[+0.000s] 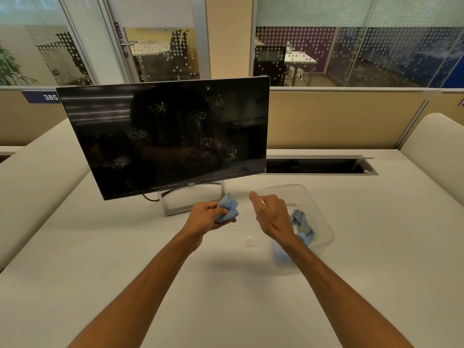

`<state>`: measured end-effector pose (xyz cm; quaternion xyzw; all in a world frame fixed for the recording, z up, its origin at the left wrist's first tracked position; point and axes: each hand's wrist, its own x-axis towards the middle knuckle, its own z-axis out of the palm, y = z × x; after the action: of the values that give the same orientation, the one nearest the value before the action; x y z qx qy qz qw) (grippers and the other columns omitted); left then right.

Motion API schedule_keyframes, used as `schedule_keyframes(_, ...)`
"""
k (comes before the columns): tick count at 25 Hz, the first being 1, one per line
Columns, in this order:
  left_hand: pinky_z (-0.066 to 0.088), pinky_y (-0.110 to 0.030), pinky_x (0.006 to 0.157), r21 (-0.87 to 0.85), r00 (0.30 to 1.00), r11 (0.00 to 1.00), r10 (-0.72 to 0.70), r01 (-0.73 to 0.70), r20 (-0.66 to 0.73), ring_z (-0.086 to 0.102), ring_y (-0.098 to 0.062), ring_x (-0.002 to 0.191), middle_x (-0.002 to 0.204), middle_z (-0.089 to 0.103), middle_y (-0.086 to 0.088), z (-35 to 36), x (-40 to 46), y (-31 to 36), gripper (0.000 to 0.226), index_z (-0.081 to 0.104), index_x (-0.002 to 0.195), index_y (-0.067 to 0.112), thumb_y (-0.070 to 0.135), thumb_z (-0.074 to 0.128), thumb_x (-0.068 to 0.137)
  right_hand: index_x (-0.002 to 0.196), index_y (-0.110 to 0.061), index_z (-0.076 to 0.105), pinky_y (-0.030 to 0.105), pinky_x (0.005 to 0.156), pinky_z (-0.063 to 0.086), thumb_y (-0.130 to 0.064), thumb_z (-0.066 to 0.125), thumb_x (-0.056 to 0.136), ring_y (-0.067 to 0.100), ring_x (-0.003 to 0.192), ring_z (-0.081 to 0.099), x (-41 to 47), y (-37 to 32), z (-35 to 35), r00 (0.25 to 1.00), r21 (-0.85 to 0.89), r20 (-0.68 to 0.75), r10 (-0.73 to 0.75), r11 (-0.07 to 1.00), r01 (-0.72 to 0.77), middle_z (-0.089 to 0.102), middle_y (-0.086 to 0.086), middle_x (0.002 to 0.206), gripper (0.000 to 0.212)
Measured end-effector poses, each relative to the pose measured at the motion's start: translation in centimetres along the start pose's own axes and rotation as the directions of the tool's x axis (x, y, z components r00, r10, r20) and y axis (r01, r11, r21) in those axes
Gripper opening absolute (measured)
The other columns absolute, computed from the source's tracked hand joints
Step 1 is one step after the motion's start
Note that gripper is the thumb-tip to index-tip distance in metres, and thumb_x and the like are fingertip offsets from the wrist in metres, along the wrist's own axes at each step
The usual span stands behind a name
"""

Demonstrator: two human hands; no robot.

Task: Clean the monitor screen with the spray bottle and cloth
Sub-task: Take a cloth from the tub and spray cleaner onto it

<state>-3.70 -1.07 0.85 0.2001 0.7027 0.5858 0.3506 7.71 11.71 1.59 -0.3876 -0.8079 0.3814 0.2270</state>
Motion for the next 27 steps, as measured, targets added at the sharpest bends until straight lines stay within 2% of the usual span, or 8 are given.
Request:
schedule_keyframes(5, 0.056, -0.021, 0.075, 0.021, 1.000, 1.000, 0.003, -0.003, -0.023, 0.069, -0.026, 0.094, 0.105, 0.068, -0.009, 0.0, 0.0, 0.1, 0.020, 0.067, 0.105, 0.012, 0.023, 0.056, 0.093, 0.058, -0.014, 0.044, 0.034, 0.065, 0.045, -0.042, 0.040, 0.097, 0.018, 0.059, 0.048, -0.3, 0.0, 0.0, 0.999, 0.026, 0.016, -0.043, 0.999, 0.042, 0.051, 0.009, 0.062, 0.049)
schedule_keyframes(12, 0.056, -0.016, 0.068, 0.000, 1.000, 1.000, 0.001, -0.001, -0.005, 0.070, -0.022, 0.088, 0.103, 0.069, -0.008, 0.1, -0.5, 0.1, 0.017, 0.066, 0.102, 0.013, 0.023, 0.056, 0.093, 0.055, -0.014, 0.041, 0.032, 0.063, 0.042, -0.042, 0.040, 0.096, 0.019, 0.057, 0.044, -0.6, 0.1, 0.4, 0.996, 0.065, 0.093, -0.012, 0.998, 0.005, 0.045, 0.007, 0.057, 0.050)
schedule_keyframes(15, 0.056, -0.018, 0.071, 0.000, 1.000, 1.000, -0.005, 0.005, -0.004, 0.070, -0.023, 0.089, 0.104, 0.069, -0.009, 0.0, -0.4, 0.0, 0.018, 0.067, 0.103, 0.012, 0.023, 0.056, 0.093, 0.054, -0.013, 0.040, 0.031, 0.060, 0.040, -0.053, 0.033, 0.082, 0.019, 0.055, 0.042, -0.8, -0.1, 0.6, 0.994, 0.071, 0.112, 0.000, 0.997, -0.008, 0.042, 0.007, 0.055, 0.049)
schedule_keyframes(18, 0.056, -0.020, 0.073, -0.003, 1.000, 1.000, -0.014, 0.014, -0.005, 0.070, -0.023, 0.088, 0.105, 0.069, -0.010, -0.1, -0.2, -0.2, 0.018, 0.067, 0.103, 0.013, 0.024, 0.057, 0.092, 0.054, -0.012, 0.040, 0.032, 0.059, 0.038, -0.051, 0.031, 0.077, 0.020, 0.054, 0.041, -0.8, -0.1, 0.7, 0.993, 0.085, 0.118, -0.003, 0.996, -0.008, 0.042, 0.008, 0.054, 0.046)
schedule_keyframes(21, 0.056, -0.018, 0.071, -0.006, 1.000, 1.000, -0.018, 0.018, 0.000, 0.070, -0.022, 0.086, 0.105, 0.069, -0.010, -0.1, -0.2, -0.3, 0.017, 0.067, 0.101, 0.014, 0.024, 0.057, 0.092, 0.053, -0.013, 0.039, 0.033, 0.059, 0.038, -0.048, 0.034, 0.082, 0.020, 0.054, 0.041, -0.8, 0.0, 0.8, 0.992, 0.098, 0.125, 0.008, 0.995, -0.020, 0.041, 0.008, 0.054, 0.046)
schedule_keyframes(24, 0.055, -0.015, 0.065, -0.009, 1.000, 1.000, -0.016, 0.016, -0.001, 0.069, -0.018, 0.081, 0.099, 0.068, -0.006, -0.2, -0.4, -0.2, 0.015, 0.066, 0.099, 0.014, 0.023, 0.056, 0.092, 0.054, -0.015, 0.039, 0.034, 0.064, 0.040, -0.037, 0.040, 0.098, 0.017, 0.055, 0.041, -0.7, 0.1, 1.0, 0.991, 0.114, 0.126, 0.047, 0.992, -0.062, 0.042, 0.005, 0.056, 0.049)
schedule_keyframes(27, 0.055, -0.015, 0.066, 0.010, 1.000, 1.000, -0.008, 0.008, 0.007, 0.070, -0.021, 0.086, 0.105, 0.069, -0.010, -0.5, -0.4, -0.3, 0.018, 0.067, 0.102, 0.013, 0.023, 0.056, 0.092, 0.056, -0.016, 0.039, 0.031, 0.063, 0.039, -0.039, 0.038, 0.099, 0.013, 0.053, 0.039, -1.0, -0.4, 0.8, 0.981, 0.218, 0.160, 0.109, 0.965, -0.143, 0.041, 0.004, 0.056, 0.049)
